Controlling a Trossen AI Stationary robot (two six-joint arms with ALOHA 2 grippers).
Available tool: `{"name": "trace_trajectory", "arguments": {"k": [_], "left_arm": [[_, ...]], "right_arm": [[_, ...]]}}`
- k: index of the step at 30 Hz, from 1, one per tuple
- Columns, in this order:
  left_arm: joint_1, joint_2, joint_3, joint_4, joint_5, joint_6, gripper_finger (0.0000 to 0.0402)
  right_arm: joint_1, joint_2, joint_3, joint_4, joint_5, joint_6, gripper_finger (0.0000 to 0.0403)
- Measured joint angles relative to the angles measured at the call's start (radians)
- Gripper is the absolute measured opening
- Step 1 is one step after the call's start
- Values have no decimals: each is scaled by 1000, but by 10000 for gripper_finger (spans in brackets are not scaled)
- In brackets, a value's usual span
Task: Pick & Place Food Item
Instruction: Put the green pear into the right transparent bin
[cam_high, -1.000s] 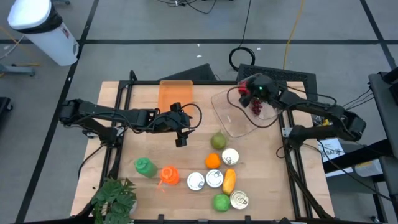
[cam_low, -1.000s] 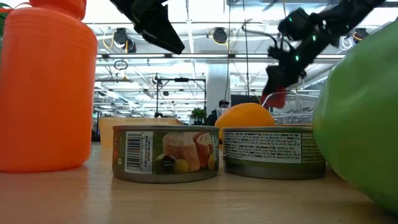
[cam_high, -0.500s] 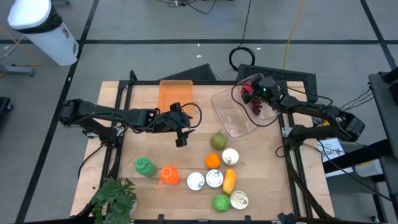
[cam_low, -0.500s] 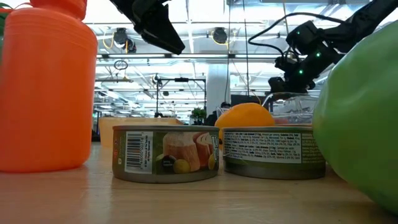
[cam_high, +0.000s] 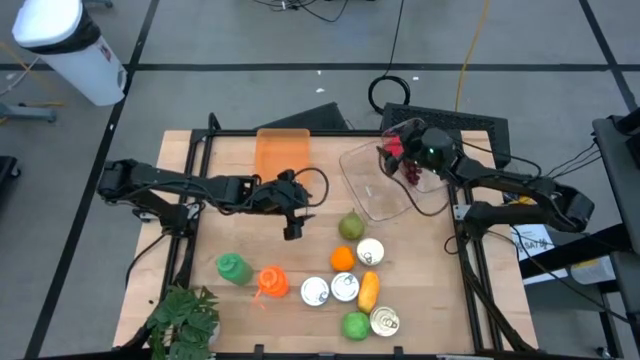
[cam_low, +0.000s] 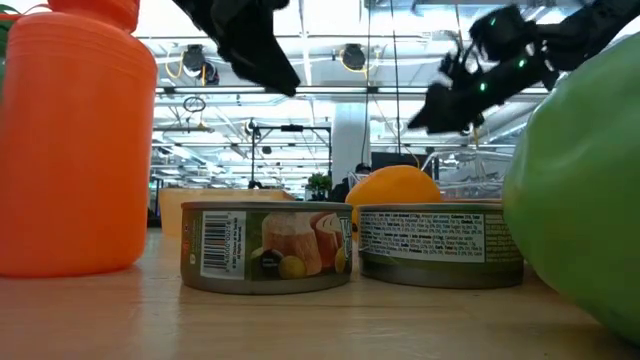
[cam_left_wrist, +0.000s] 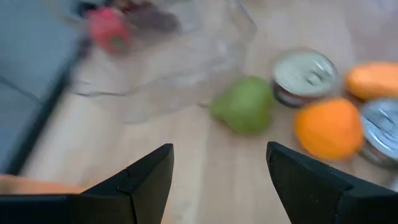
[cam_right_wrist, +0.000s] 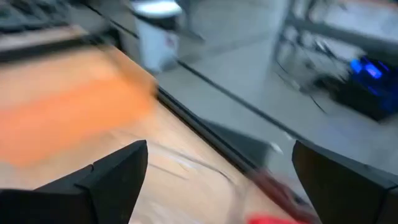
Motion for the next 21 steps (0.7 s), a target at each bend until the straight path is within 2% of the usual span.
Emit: {"name": "trace_trajectory", "arguments": {"k": [7,10,17,21], "left_arm": [[-1,187,0,216,134,80,271],[-1,272,-1,320,167,116,271],[4,417,-2,501,177,96,271],[9,454,-1,539,177,80,271]], "right_arm": [[258,-104,0,97,15,-101,380],[377,-117,1,99,88,-109,380],[621,-99,1,46,231,-134,380],[725,-51,1,24,241,-79,380]]}}
